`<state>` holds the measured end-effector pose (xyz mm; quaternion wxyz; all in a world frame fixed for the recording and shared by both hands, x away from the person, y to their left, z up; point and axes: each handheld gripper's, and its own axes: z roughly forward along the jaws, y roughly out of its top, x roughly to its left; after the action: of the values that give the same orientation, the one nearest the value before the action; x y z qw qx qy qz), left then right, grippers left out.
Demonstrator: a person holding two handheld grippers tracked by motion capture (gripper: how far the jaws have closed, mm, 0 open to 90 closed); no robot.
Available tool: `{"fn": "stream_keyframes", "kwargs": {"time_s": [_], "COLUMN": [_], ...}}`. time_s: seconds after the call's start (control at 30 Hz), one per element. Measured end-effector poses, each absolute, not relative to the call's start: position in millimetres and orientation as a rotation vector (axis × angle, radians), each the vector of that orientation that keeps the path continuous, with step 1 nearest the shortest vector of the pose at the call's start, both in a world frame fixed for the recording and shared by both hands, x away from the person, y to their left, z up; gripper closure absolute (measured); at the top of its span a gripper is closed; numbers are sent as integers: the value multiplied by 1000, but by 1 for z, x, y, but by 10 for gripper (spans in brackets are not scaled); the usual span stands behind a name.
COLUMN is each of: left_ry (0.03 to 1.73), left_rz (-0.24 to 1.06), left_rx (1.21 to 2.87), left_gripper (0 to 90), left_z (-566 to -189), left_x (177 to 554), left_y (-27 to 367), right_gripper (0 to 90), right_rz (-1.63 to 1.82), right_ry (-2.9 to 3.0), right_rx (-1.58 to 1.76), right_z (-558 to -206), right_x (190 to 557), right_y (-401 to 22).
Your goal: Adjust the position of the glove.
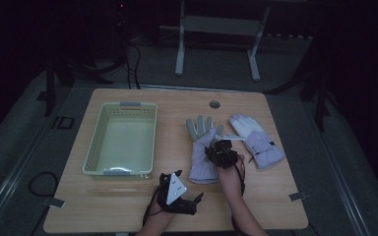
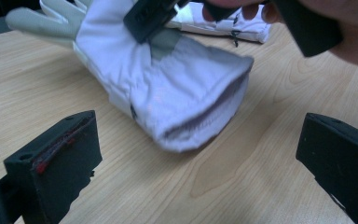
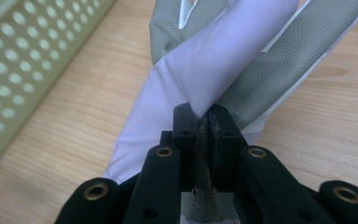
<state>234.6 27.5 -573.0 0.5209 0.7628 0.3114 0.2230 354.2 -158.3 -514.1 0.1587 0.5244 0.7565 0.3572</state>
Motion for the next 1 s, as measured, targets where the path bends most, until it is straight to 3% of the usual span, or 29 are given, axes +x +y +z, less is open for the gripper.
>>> {"fn": "stream_keyframes", "kwargs": {"time_s": [0.53, 0.57, 0.8, 0.87, 0.93, 1.0], "left_ry": [747, 747, 747, 747, 750, 751], "left_rz": [528, 526, 524, 524, 522, 521], "left_rx": [1829, 1829, 1829, 1829, 1827, 1827], "left_gripper": [0, 0, 0, 0, 0, 0], "left_z": [-573, -573, -573, -573, -573, -573], "left_x": [235, 235, 235, 235, 235, 235], "left_y": [28, 28, 28, 28, 28, 28], "right_gripper": [773, 700, 435, 367, 353, 238], "right_rz": [978, 980, 1019, 1014, 1003, 1047], "right_ry": [2147, 2137, 2137, 2131, 2113, 2172], "right_rx": [1566, 1584, 1472, 1402, 1390, 1417], "right_z": [-540, -539, -520, -514, -510, -506], "right_x": [360, 360, 358, 359, 359, 362], "right_y": [-157, -159, -168, -173, -176, -182]}}
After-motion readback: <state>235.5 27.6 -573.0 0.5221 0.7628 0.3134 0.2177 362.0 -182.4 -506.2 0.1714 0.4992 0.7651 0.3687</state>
